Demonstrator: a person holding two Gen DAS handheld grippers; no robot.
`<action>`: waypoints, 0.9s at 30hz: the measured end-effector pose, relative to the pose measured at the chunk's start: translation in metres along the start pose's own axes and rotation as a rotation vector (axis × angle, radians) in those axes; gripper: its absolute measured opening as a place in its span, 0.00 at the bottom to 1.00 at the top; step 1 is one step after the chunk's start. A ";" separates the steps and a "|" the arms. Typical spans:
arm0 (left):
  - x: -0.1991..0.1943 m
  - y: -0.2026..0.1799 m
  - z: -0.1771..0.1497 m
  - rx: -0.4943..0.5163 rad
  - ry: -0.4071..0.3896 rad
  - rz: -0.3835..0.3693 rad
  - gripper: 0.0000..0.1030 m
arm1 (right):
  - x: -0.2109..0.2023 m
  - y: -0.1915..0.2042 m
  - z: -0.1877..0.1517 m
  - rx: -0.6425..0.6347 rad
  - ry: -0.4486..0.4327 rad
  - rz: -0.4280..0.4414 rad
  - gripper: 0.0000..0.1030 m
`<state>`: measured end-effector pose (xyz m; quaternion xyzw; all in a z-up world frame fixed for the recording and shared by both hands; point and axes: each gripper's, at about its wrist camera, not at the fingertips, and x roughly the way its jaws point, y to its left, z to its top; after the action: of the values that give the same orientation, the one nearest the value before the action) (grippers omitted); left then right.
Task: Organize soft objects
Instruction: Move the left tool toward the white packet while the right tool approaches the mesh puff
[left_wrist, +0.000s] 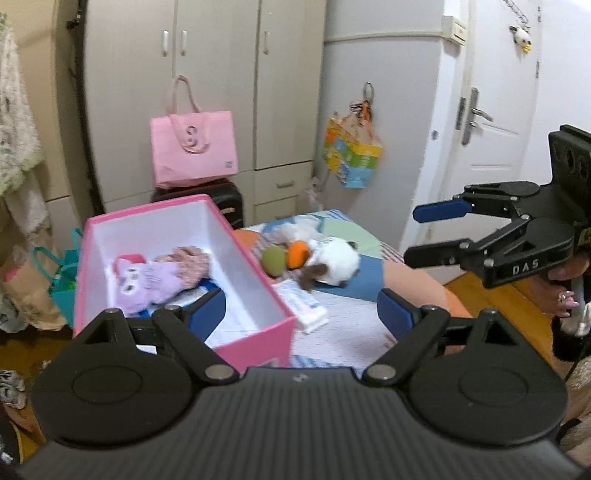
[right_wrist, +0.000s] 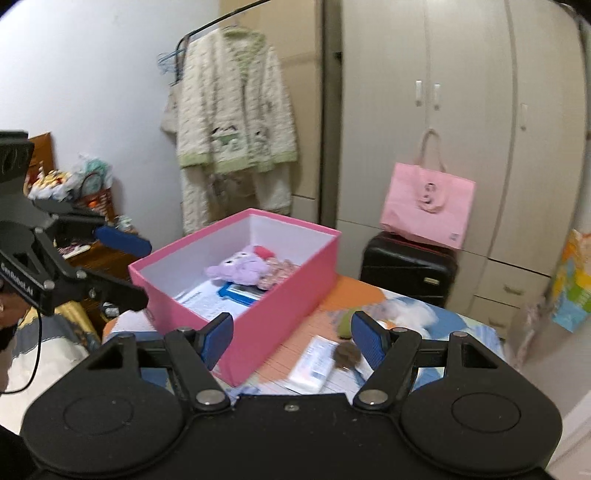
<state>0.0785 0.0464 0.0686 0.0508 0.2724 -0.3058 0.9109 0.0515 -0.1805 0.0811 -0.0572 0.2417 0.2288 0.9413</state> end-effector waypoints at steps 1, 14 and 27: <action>0.004 -0.005 -0.002 0.001 0.004 -0.006 0.87 | -0.003 -0.003 -0.003 0.006 -0.006 -0.010 0.73; 0.068 -0.050 -0.014 0.027 0.034 -0.058 0.87 | 0.006 -0.047 -0.036 0.078 0.013 -0.041 0.75; 0.137 -0.076 -0.030 0.042 0.061 0.128 0.85 | 0.044 -0.102 -0.047 0.137 -0.038 -0.028 0.75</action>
<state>0.1110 -0.0793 -0.0234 0.0966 0.2899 -0.2510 0.9185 0.1125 -0.2638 0.0183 0.0084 0.2379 0.1997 0.9505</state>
